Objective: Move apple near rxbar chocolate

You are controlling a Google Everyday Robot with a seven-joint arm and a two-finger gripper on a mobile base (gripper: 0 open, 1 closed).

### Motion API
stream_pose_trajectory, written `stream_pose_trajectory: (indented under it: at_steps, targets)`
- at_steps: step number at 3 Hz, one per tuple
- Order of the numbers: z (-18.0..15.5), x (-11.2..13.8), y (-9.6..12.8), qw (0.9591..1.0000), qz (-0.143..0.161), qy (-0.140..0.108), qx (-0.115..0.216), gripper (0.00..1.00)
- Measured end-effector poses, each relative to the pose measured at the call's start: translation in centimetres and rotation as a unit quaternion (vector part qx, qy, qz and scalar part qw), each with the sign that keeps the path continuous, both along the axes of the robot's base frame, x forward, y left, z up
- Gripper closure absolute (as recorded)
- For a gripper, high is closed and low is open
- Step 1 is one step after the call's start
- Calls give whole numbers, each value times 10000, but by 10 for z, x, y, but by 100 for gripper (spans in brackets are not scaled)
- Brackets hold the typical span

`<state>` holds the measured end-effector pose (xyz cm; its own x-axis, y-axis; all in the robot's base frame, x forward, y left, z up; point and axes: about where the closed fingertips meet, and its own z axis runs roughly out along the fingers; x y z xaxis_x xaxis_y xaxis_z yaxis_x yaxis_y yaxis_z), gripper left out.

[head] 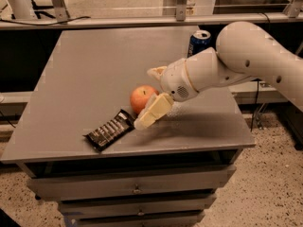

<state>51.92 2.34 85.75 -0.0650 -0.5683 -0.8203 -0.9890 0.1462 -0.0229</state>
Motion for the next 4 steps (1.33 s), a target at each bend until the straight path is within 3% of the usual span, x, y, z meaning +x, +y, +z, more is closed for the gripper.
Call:
stream_pose_trajectory:
  at_steps: [1, 2, 3, 4]
  targets:
    - [-3, 4, -23, 9998, -181, -71, 86, 0]
    - [-11, 9, -66, 9979, -484, -194, 381, 0]
    - [-3, 20, -125, 9938, -790, -511, 599, 0]
    - [19, 35, -173, 9897, -970, -855, 618, 0]
